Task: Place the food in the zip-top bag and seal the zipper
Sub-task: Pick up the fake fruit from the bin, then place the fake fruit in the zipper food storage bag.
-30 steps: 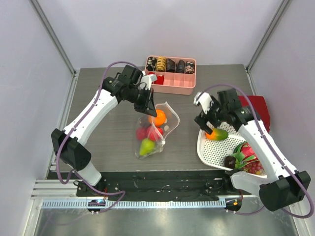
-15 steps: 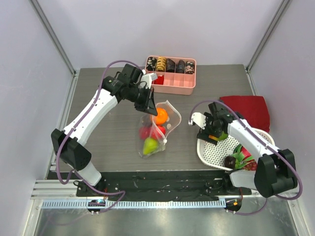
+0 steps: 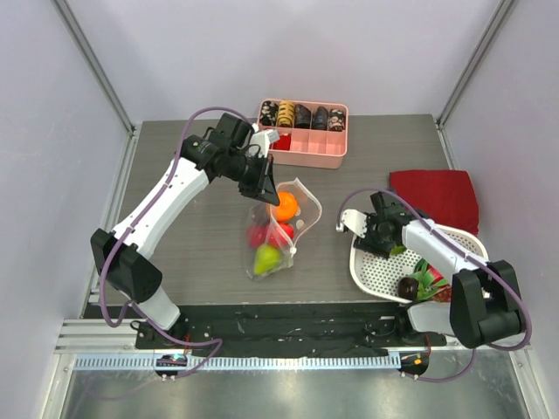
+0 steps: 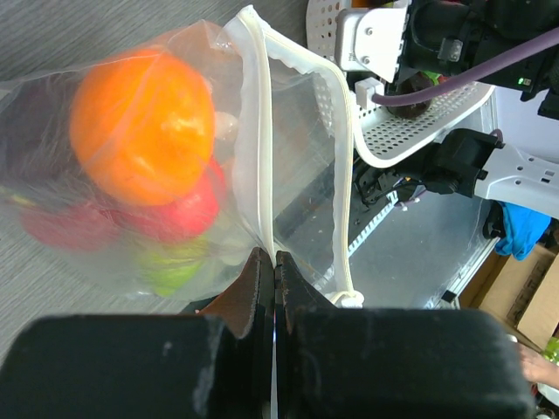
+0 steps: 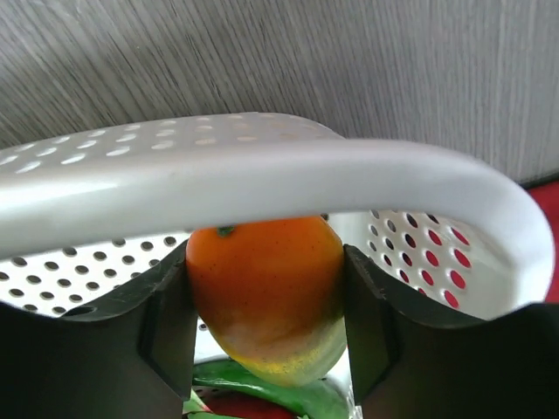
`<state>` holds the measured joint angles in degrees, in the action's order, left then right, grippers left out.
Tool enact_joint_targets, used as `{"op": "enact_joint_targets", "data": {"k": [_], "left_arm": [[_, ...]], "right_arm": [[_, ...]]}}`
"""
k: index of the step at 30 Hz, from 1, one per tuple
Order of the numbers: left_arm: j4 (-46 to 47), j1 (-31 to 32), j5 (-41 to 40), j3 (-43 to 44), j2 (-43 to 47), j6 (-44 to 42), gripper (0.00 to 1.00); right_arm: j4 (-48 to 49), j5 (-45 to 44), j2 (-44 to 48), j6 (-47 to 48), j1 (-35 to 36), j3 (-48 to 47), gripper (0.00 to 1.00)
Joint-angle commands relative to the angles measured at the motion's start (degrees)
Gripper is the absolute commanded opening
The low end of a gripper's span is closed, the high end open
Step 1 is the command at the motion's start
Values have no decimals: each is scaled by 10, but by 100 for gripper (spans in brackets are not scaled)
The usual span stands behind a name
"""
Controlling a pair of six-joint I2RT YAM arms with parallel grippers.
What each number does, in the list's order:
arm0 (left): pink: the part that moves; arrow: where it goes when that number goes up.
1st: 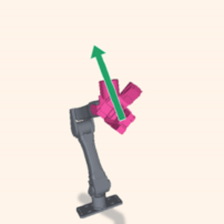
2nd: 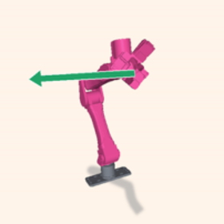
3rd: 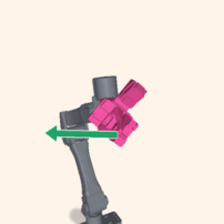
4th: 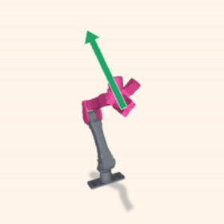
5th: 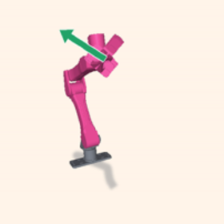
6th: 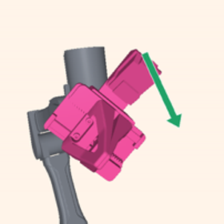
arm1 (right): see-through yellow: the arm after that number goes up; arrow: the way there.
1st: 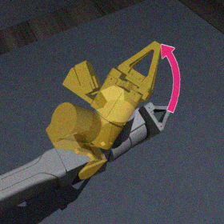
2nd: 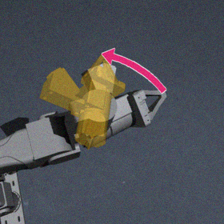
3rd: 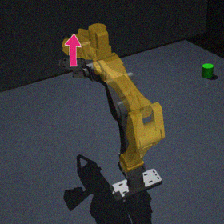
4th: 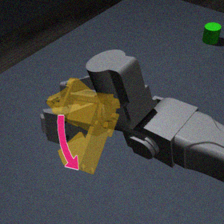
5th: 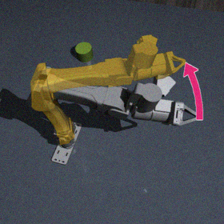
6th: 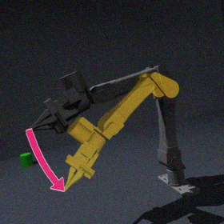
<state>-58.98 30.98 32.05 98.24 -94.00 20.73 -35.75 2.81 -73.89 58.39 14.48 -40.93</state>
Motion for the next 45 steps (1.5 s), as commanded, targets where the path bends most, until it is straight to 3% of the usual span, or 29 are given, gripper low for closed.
{"op": "enact_joint_targets", "data": {"k": [1, 6, 8, 13, 14, 16, 17, 20, 29, 38, 45], "left_arm": [[16, -2, 20, 27, 6, -4, 0], [25, -2, 22, 20, 13, -3, 0], [28, -2, 26, 14, 14, 0, 0], [41, -2, 27, 6, 19, 5, 0], [40, -2, 28, 6, 18, 5, 0], [44, -2, 26, 6, 20, 8, 0], [47, -2, 27, 6, 21, 10, 0], [58, -2, 27, 1, 25, 19, 0], [88, -7, 25, -22, 38, 43, 0], [127, -36, 48, -37, 43, 104, 0], [182, -58, 70, -79, 65, 132, 0]], "right_arm": [[6, -8, 47, -12, -9, -6, 38], [-81, 54, 79, -88, -18, -154, 17], [-93, 93, 71, -170, -18, -256, 2], [-87, 216, -20, -445, -18, -470, 1], [-60, 251, -32, -552, -17, -503, 1], [-3, 279, -49, -653, -16, -514, 1], [16, 271, -51, -742, -11, -512, 1], [66, 242, -59, -874, 15, -489, 1], [113, 186, -48, -928, 132, -423, 1], [109, 163, -61, -975, 163, -384, 1], [135, 237, -78, -1026, 176, -348, 1]]}}
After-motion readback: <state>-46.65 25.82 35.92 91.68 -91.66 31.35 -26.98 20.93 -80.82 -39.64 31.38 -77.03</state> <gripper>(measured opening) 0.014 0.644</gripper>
